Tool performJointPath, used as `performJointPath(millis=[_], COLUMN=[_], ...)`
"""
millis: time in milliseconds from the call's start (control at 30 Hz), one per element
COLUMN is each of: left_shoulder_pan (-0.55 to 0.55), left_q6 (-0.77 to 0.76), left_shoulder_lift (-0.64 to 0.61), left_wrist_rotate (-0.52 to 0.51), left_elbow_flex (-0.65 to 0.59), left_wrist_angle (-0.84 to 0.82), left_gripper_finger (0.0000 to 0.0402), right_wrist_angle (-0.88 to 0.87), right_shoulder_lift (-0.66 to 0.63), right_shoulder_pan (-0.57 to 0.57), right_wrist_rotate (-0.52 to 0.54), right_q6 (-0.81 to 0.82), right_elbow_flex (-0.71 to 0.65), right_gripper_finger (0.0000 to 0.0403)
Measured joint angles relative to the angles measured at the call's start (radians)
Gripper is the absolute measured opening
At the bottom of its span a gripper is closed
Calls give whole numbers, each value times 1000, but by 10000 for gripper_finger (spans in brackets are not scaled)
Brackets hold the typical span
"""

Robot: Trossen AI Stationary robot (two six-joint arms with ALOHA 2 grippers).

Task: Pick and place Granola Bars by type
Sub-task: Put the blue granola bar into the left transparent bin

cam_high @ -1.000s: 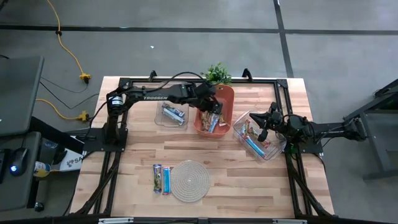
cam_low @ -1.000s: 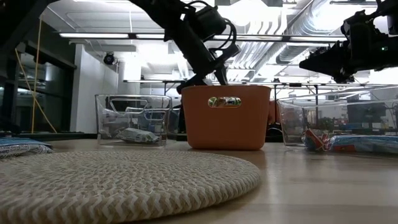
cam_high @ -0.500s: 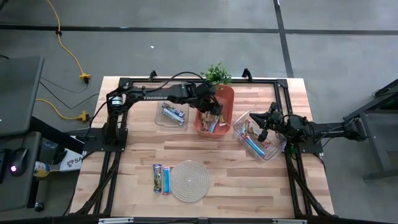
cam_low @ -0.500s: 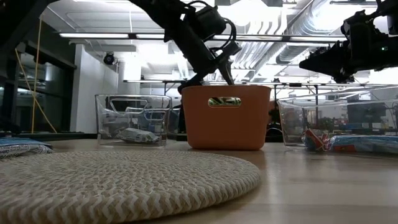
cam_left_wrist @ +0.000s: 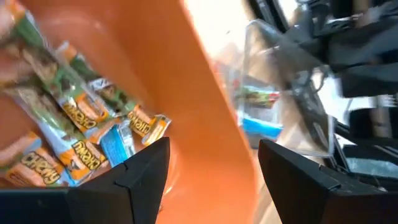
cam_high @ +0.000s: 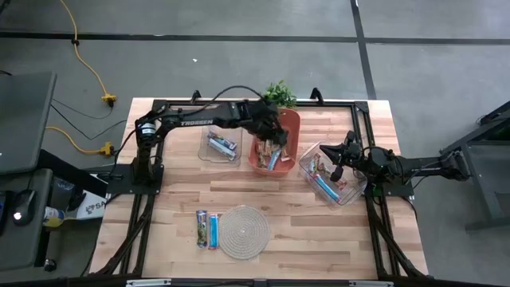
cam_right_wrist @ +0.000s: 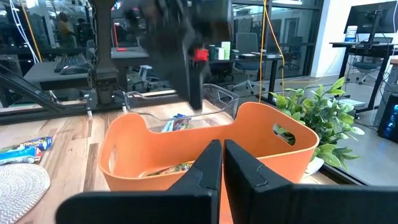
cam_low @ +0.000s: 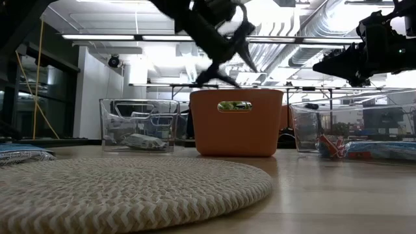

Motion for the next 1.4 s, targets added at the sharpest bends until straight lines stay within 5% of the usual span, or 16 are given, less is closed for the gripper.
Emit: performJointPath(millis=[500,633,967,1400], left_shoulder_pan=[-37,-74,-302,-683], left_q6=[197,184,-84,-594], left_shoulder_lift=[-17,-113,-220,-232], left_wrist_rotate=[-292,-345,-649,-781], left_elbow_flex=[659,596,596,404], left_wrist_angle=[-582,-599,-1065,-1059], left_gripper_finger=[243,243,243,243], right_wrist_angle=[0,0,0,0], right_shoulder_lift=[0,0,0,0], right_shoulder_pan=[0,0,0,0], right_wrist_rotate=[0,0,0,0], right_q6=[0,0,0,0], right_elbow_flex=[0,0,0,0], right_gripper_finger=[0,0,0,0])
